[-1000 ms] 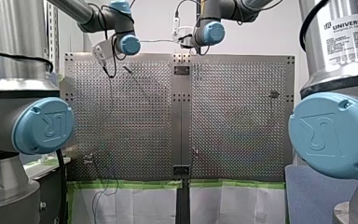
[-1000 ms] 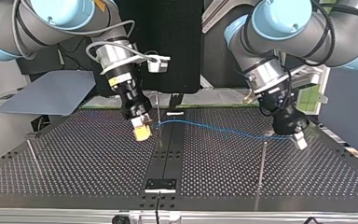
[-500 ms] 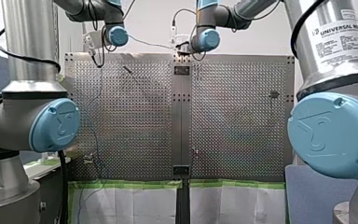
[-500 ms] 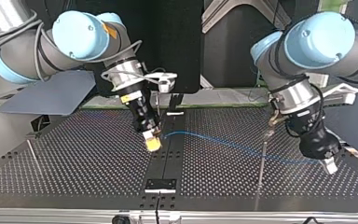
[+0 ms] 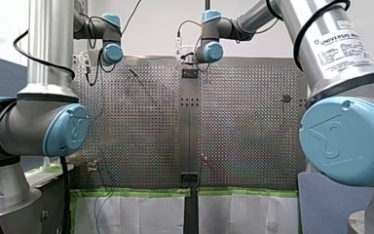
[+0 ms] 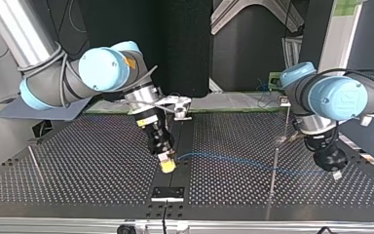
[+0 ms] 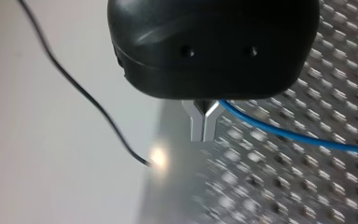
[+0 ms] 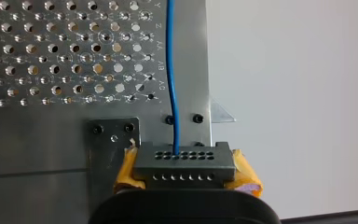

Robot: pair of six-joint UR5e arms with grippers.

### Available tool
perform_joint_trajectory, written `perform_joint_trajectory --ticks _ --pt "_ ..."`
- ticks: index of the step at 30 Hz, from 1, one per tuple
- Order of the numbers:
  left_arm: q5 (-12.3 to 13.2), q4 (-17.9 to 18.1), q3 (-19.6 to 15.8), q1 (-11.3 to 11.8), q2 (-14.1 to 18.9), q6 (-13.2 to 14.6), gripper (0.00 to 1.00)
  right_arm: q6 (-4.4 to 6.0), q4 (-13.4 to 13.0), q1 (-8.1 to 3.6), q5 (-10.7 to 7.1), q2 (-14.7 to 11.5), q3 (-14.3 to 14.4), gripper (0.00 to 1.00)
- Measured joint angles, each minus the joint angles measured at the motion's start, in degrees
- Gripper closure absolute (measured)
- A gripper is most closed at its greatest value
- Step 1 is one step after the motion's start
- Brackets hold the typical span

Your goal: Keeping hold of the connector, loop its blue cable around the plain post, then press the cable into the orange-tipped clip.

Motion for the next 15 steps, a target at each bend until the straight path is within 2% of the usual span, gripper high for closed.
perform_joint_trajectory --ticks 4,8,15 --pt "2.1 -2.1 0.2 2.1 -2.1 -0.3 1.00 -0.11 -0.4 -0.03 0.01 1.6 -2.0 1.00" --pt "4.1 -4.0 0.2 3.7 -4.0 -0.7 1.00 -0.15 -1.0 -0.09 0.06 2.6 -2.7 1.00" --pt "7.8 -5.1 0.2 3.5 -5.7 -0.9 1.00 -0.67 -2.1 0.06 0.18 4.7 -2.8 1.00"
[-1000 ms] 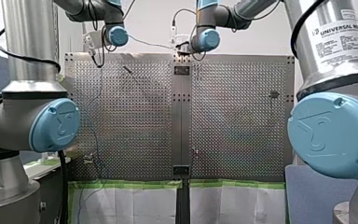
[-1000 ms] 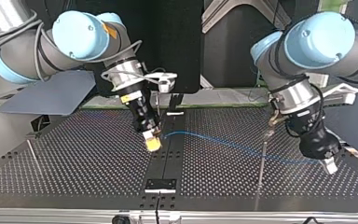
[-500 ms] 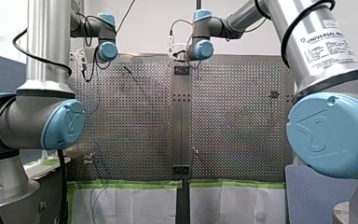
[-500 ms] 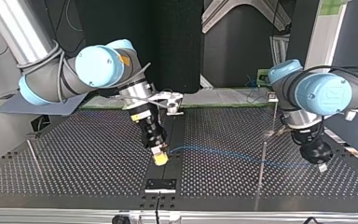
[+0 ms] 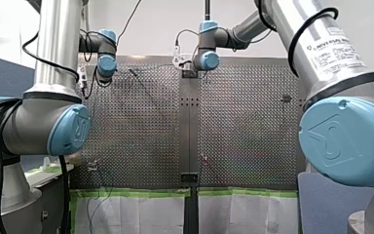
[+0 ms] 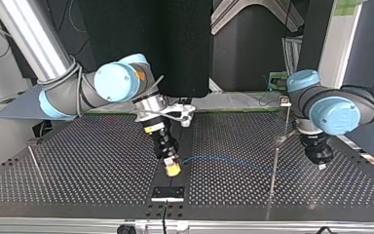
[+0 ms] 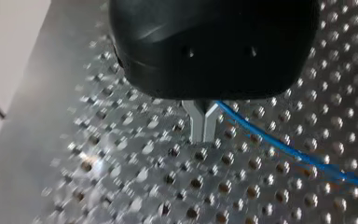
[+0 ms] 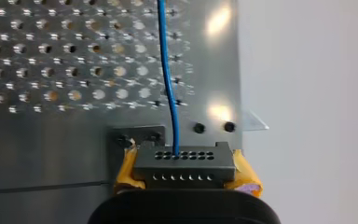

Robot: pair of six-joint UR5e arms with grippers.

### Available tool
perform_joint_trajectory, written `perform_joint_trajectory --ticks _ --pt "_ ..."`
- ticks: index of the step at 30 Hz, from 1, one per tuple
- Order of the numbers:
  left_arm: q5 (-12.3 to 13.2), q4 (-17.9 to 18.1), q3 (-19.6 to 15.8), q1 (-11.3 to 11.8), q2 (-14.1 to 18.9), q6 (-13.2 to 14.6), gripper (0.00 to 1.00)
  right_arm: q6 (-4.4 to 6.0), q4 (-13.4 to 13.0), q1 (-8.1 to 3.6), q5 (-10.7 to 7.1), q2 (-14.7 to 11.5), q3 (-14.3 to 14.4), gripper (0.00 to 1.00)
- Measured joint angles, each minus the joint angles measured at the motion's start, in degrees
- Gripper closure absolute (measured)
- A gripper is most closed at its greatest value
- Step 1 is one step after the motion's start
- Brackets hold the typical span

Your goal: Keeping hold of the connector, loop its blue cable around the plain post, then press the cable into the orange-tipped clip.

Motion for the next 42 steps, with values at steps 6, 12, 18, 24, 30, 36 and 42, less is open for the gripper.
perform_joint_trajectory --ticks 6,12,18,24,30,36,42 --pt "2.9 0.2 0.1 -0.8 -1.2 -0.4 1.00 -0.57 -0.4 -0.02 0.27 1.3 0.0 1.00" --pt "6.1 0.1 0.1 -1.3 -3.7 -0.7 1.00 -0.76 0.4 -0.03 1.08 2.6 0.1 1.00" --pt "9.2 0.1 0.0 -2.1 -5.0 -1.3 0.73 -1.88 2.7 0.58 2.34 4.1 0.6 1.00" --pt "11.7 -0.2 -0.1 -2.4 -5.1 -2.8 0.40 -2.35 1.8 1.44 3.48 4.6 3.2 1.00" --pt "10.9 -0.5 -0.3 -2.4 -5.1 -2.9 0.00 -2.09 -1.1 1.85 3.73 4.8 6.5 1.00" --pt "10.3 -0.7 -0.4 -2.7 -5.1 -2.8 0.00 -1.74 -4.2 1.99 3.83 5.0 9.7 1.00" --pt "9.6 -0.7 -0.4 -3.0 -5.6 -3.1 0.00 -1.13 -7.8 2.04 4.14 5.6 13.3 1.00"
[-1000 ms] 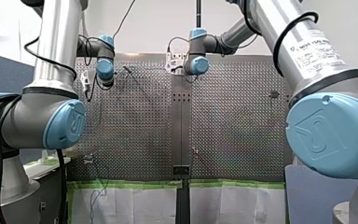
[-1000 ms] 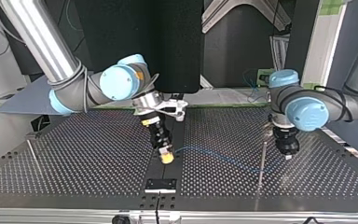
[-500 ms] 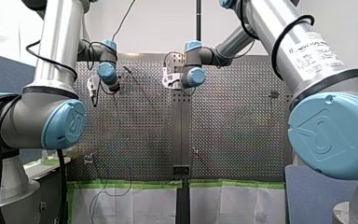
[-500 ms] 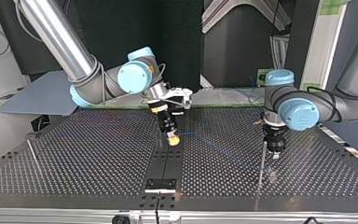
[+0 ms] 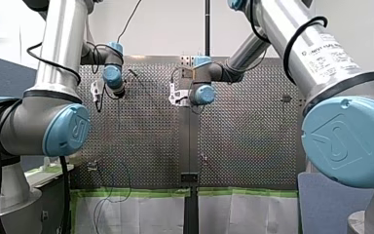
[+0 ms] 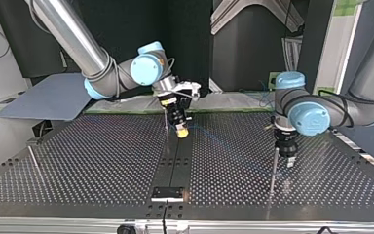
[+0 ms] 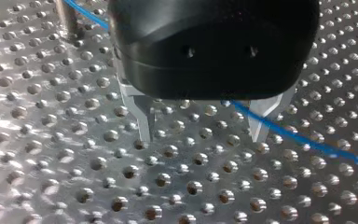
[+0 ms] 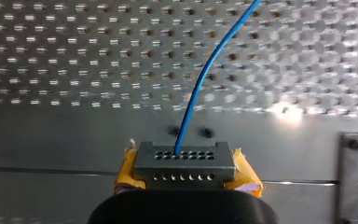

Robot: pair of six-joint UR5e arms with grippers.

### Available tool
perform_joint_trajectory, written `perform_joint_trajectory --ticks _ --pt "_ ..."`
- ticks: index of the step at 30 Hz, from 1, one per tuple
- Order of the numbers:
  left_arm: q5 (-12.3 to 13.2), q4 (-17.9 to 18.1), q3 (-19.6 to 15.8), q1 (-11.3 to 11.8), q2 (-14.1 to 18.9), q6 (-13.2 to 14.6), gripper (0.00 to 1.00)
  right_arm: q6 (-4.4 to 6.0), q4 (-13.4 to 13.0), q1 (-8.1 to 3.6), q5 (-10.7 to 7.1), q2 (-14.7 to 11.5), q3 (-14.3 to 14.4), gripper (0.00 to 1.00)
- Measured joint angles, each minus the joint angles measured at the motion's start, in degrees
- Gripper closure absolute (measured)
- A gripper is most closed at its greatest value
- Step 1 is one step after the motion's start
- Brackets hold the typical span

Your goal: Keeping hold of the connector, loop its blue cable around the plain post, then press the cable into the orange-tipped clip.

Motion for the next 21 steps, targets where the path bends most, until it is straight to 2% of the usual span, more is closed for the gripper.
perform_joint_trajectory --ticks 5,10,16,21 --pt "0.3 -0.5 0.0 -0.4 -1.9 0.0 0.00 -0.24 -2.8 0.22 0.83 2.4 3.0 1.00" --pt "0.3 -0.6 0.0 -0.8 -2.4 0.0 0.00 -0.73 -4.2 0.99 2.82 4.9 5.5 1.00" --pt "0.1 -0.5 0.0 -1.1 -2.4 -0.1 0.00 -0.44 -7.1 1.88 3.85 8.3 8.8 1.00" --pt "0.1 -0.6 0.0 -1.2 -2.5 -0.2 0.00 -0.29 -9.5 2.19 4.70 11.3 9.8 1.00"
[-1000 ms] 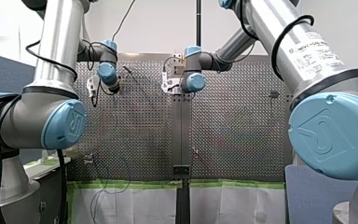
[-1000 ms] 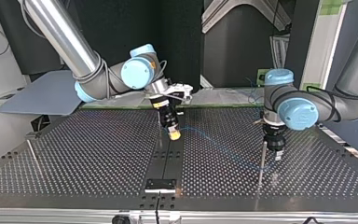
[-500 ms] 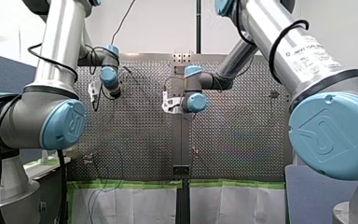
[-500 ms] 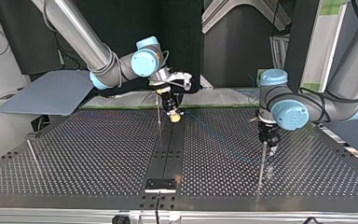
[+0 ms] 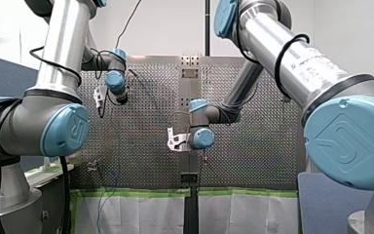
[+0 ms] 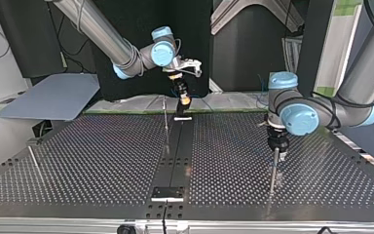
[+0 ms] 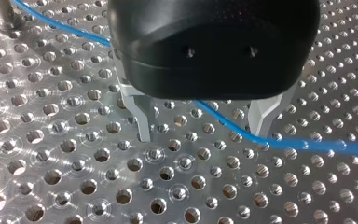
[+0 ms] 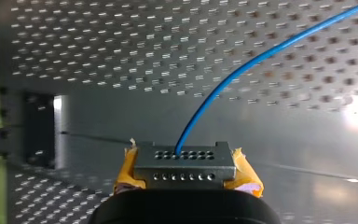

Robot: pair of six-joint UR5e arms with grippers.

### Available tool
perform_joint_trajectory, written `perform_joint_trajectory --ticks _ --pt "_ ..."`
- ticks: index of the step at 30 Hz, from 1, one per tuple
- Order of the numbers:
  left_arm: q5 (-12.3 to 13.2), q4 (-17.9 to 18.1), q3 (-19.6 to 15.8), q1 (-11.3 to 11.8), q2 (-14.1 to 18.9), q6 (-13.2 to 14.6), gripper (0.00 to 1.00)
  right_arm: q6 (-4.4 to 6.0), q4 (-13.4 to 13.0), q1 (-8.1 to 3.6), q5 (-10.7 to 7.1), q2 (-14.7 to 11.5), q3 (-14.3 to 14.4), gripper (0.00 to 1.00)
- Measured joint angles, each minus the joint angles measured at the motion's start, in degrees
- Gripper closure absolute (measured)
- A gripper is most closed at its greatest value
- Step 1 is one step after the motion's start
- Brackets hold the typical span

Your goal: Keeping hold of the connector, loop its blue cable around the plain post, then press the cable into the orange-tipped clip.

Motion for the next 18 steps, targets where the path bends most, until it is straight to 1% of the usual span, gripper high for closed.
perform_joint_trajectory --ticks 2,6,11,13,14,18 --pt "0.0 -0.1 0.0 -0.1 0.0 0.0 0.00 0.15 -0.7 0.03 0.71 1.0 0.1 1.00" --pt "0.0 -0.1 0.0 -0.2 0.0 0.0 0.00 0.98 -2.9 -0.21 3.06 3.5 0.1 1.00" --pt "0.0 0.0 -0.3 -0.3 0.0 -0.1 0.00 1.18 -5.4 -0.73 5.60 6.1 0.1 1.00" --pt "0.0 0.1 -0.4 -0.4 0.0 -0.1 0.00 1.48 -6.3 -1.03 6.58 7.1 0.1 1.00" --pt "0.0 0.0 -0.5 -0.4 0.0 -0.1 0.00 1.71 -6.7 -1.19 7.01 7.5 0.1 1.00" --pt "0.0 0.0 -0.5 -0.4 0.0 -0.1 0.00 3.19 -8.7 -1.95 9.04 9.6 0.1 1.00"
